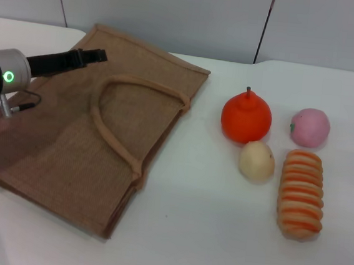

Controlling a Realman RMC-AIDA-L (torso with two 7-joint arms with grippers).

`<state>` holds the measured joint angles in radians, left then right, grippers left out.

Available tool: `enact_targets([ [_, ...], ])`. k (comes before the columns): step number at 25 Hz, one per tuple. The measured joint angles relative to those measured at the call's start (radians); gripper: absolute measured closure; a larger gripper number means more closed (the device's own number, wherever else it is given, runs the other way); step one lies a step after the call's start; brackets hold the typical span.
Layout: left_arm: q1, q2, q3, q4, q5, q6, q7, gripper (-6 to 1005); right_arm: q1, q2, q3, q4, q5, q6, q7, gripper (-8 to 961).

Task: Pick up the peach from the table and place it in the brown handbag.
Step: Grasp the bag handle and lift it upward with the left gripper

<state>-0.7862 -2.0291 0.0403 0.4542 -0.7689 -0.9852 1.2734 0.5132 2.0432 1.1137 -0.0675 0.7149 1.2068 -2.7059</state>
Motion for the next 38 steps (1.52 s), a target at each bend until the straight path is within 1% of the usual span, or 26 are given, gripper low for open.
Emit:
enact_targets([
  [2, -0.005, 0.0, 0.012, 0.024, 0.039, 0.0, -0.056, 387, 0.001, 0.0, 0.0, 0.0, 0.0, -0.011, 0.0, 73],
  [4, -0.007, 0.001, 0.067, 0.047, 0.067, 0.0, -0.13, 387, 0.002, -0.001, 0.0, 0.001, 0.0, -0.018, -0.001, 73],
  [10, 0.004, 0.001, 0.325, 0.124, 0.082, -0.001, -0.334, 389, 0.002, -0.001, 0.0, 0.001, 0.003, -0.019, -0.003, 73],
  [11, 0.009, 0.003, 0.412, 0.146, 0.082, -0.008, -0.398, 389, 0.002, -0.002, 0.0, 0.0, 0.004, -0.019, -0.003, 73],
  [12, 0.009, 0.003, 0.412, 0.146, 0.082, -0.008, -0.398, 389, 0.002, -0.002, 0.0, 0.0, 0.004, -0.019, -0.003, 73],
  [13, 0.011, 0.003, 0.438, 0.156, 0.083, -0.013, -0.417, 389, 0.002, -0.001, 0.0, 0.0, 0.004, -0.019, -0.003, 73],
  [15, 0.024, 0.004, 0.518, 0.205, 0.083, -0.028, -0.479, 389, 0.003, -0.002, 0.0, 0.0, 0.004, -0.019, -0.003, 73],
  [18, 0.056, 0.0, 0.601, 0.283, 0.083, -0.043, -0.56, 390, 0.004, -0.002, 0.0, 0.001, 0.005, -0.026, -0.003, 73],
  [19, 0.072, 0.002, 0.643, 0.32, 0.084, -0.058, -0.603, 390, 0.004, -0.001, 0.0, 0.001, 0.004, -0.03, -0.003, 73],
  [25, 0.076, 0.009, 0.673, 0.336, 0.088, -0.08, -0.629, 391, 0.005, -0.001, 0.0, 0.005, 0.003, -0.036, -0.003, 73],
  [29, 0.053, 0.011, 0.674, 0.314, 0.134, -0.08, -0.632, 392, 0.007, -0.001, 0.0, 0.008, 0.005, -0.036, -0.003, 73],
  [33, 0.032, 0.013, 0.674, 0.263, 0.15, -0.045, -0.629, 393, 0.012, -0.001, 0.0, 0.008, 0.005, -0.036, -0.003, 74],
  [38, -0.001, 0.026, 0.675, 0.167, 0.153, 0.027, -0.601, 394, 0.014, -0.001, 0.0, 0.008, 0.004, -0.036, -0.003, 74],
])
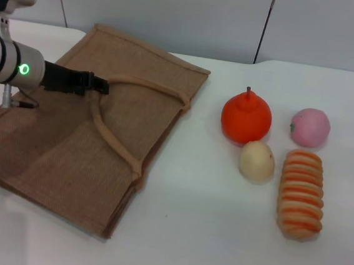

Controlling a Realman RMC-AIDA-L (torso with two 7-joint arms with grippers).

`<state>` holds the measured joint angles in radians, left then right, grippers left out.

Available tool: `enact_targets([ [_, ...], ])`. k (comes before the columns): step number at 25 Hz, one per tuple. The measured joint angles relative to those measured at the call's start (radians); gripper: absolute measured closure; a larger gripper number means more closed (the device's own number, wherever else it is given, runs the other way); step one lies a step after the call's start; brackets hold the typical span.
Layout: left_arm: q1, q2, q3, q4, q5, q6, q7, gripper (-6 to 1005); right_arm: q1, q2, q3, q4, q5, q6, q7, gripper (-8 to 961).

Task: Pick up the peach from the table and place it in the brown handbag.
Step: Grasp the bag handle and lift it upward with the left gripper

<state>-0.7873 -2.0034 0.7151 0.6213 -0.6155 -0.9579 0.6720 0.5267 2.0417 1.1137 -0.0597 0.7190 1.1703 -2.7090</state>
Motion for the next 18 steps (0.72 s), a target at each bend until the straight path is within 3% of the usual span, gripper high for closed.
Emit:
enact_targets([
  [18, -0.071, 0.011, 0.001, -0.177, -0.002, 0.143, 0.117, 397, 0.007, 0.0, 0.0, 0.001, -0.004, 0.0, 0.0, 73],
])
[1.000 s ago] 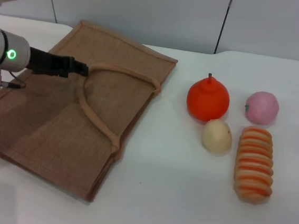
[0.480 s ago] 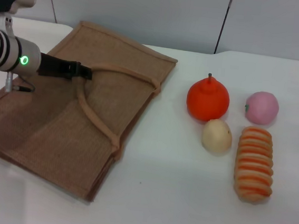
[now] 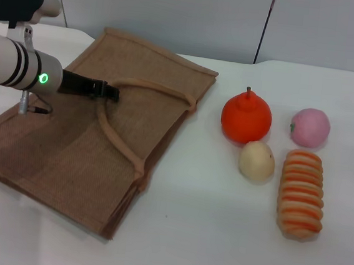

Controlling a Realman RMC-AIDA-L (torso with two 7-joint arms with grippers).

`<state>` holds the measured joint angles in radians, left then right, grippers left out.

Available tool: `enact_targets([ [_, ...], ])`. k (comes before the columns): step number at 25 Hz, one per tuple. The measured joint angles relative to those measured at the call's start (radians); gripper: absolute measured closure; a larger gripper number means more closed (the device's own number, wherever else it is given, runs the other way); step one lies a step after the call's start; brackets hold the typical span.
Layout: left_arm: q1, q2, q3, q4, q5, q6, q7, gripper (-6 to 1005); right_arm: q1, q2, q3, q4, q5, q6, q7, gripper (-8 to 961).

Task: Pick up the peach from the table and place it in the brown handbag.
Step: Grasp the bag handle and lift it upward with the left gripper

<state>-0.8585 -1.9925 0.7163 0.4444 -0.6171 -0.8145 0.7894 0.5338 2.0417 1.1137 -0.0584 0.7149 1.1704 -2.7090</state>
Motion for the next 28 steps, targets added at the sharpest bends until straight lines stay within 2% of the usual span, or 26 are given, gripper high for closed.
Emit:
enact_targets([
  [7, -0.001, 0.0, 0.0, -0.001, 0.0, -0.003, 0.003, 398, 0.0, 0.002, 0.0, 0.0, 0.0, 0.0, 0.0, 73],
  [12, 0.0, 0.0, 0.0, -0.003, 0.0, -0.012, -0.002, 585, 0.0, 0.002, 0.0, 0.0, 0.0, 0.0, 0.0, 74],
  [20, 0.007, -0.001, -0.002, -0.003, -0.007, -0.013, -0.002, 689, -0.002, 0.002, 0.0, 0.0, 0.0, 0.0, 0.0, 74],
  [25, 0.017, -0.019, -0.009, 0.024, -0.027, -0.014, 0.012, 719, -0.006, 0.002, 0.0, -0.002, 0.0, 0.0, 0.0, 73],
  [28, 0.039, -0.032, -0.009, 0.064, -0.103, -0.044, 0.06, 761, -0.007, 0.002, 0.0, -0.002, 0.0, 0.0, 0.0, 74],
])
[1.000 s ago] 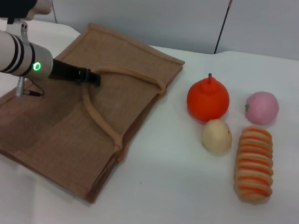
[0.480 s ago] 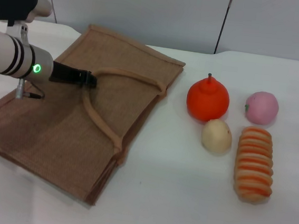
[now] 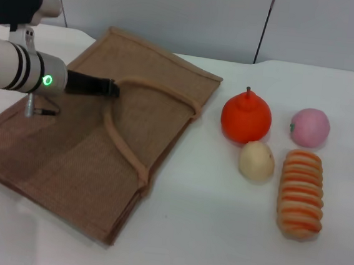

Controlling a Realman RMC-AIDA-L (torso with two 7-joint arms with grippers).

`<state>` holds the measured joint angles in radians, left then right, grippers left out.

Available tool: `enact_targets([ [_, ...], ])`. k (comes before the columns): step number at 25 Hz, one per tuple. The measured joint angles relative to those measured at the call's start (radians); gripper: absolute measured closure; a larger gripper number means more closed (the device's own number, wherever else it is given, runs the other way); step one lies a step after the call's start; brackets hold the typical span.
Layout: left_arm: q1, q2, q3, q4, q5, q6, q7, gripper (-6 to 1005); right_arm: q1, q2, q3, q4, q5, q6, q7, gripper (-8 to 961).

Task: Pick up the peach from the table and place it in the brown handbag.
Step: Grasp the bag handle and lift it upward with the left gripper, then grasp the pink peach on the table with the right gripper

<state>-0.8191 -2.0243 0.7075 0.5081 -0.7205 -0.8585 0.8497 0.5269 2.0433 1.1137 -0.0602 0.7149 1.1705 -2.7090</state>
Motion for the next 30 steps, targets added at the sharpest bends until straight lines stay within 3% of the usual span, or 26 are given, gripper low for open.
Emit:
enact_targets([
  [9, 0.091, 0.021, -0.002, 0.032, -0.382, -0.169, 0.229, 878, 0.004, -0.001, -0.074, 0.005, -0.002, 0.015, 0.008, 75],
  [14, 0.14, 0.038, -0.003, 0.023, -0.585, -0.259, 0.346, 877, 0.026, -0.009, -0.266, 0.015, -0.003, 0.047, 0.01, 76],
  [17, 0.197, 0.042, -0.011, 0.011, -0.792, -0.325, 0.466, 877, 0.071, -0.014, -0.419, 0.014, -0.003, 0.047, 0.014, 76],
  [21, 0.218, 0.051, -0.016, -0.029, -0.91, -0.397, 0.554, 876, 0.1, -0.012, -0.483, 0.014, -0.003, 0.01, 0.015, 77],
  [23, 0.221, 0.075, -0.016, -0.103, -1.004, -0.484, 0.637, 876, 0.126, -0.011, -0.535, 0.017, -0.003, -0.052, 0.015, 77],
  [30, 0.23, 0.097, -0.016, -0.167, -1.106, -0.614, 0.711, 875, 0.162, -0.011, -0.621, 0.03, -0.003, -0.183, 0.033, 79],
])
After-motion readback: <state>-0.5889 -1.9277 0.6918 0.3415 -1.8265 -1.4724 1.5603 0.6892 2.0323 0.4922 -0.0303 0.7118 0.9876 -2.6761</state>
